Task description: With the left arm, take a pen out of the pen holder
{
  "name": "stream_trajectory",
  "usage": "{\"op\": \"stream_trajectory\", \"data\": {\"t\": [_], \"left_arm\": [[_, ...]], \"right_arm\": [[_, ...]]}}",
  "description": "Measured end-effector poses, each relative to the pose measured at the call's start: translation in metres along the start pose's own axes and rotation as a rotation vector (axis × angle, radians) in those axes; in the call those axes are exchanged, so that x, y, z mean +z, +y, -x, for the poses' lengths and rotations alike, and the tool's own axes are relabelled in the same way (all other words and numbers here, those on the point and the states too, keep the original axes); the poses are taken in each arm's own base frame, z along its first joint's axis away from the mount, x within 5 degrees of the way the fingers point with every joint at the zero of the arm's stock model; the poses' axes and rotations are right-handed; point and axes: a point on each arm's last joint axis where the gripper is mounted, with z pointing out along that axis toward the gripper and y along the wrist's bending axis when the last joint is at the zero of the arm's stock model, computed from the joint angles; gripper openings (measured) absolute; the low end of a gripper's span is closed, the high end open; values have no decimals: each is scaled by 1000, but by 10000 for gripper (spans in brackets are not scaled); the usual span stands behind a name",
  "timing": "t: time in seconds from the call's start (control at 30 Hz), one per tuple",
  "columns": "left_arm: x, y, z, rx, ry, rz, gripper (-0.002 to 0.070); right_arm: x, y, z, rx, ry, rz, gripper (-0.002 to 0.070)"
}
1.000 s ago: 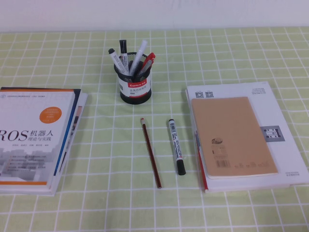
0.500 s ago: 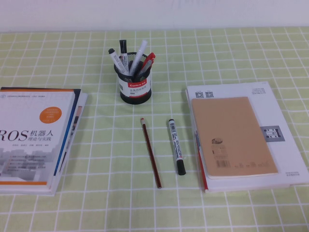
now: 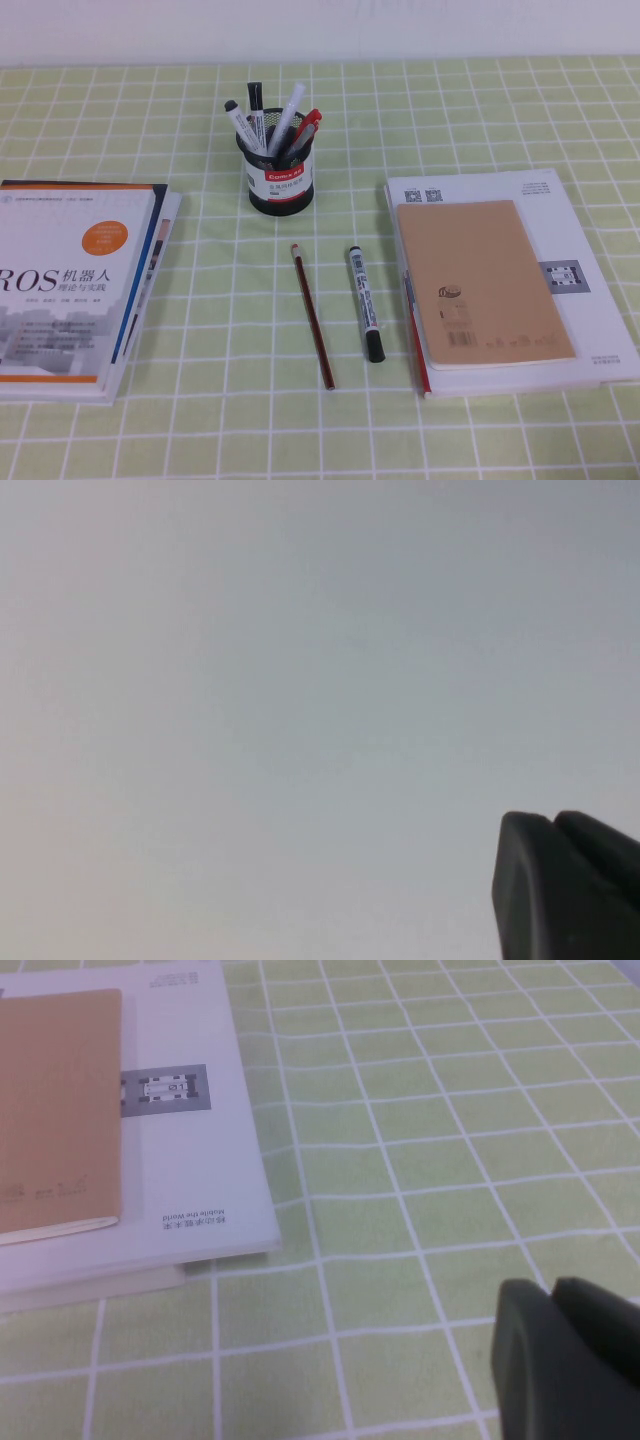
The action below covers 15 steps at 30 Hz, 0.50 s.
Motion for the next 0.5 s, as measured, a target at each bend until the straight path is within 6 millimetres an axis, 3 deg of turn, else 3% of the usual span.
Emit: {"op": "stream_trajectory", "data": {"t": [0.1, 0.2, 0.33, 0.5], "left_arm": [[-3, -13, 17, 81, -200, -139, -8], [-3, -26, 29, 137, -272, -226, -8], [8, -42, 49, 166, -183, -200, -8], [27, -55, 66, 321, 41, -87, -8]], "right_arm": [[0, 0, 0, 0, 0, 0, -12], [0, 0, 0, 0, 0, 0, -13], [0, 0, 0, 0, 0, 0, -12], [0, 0, 0, 0, 0, 0, -12]]}}
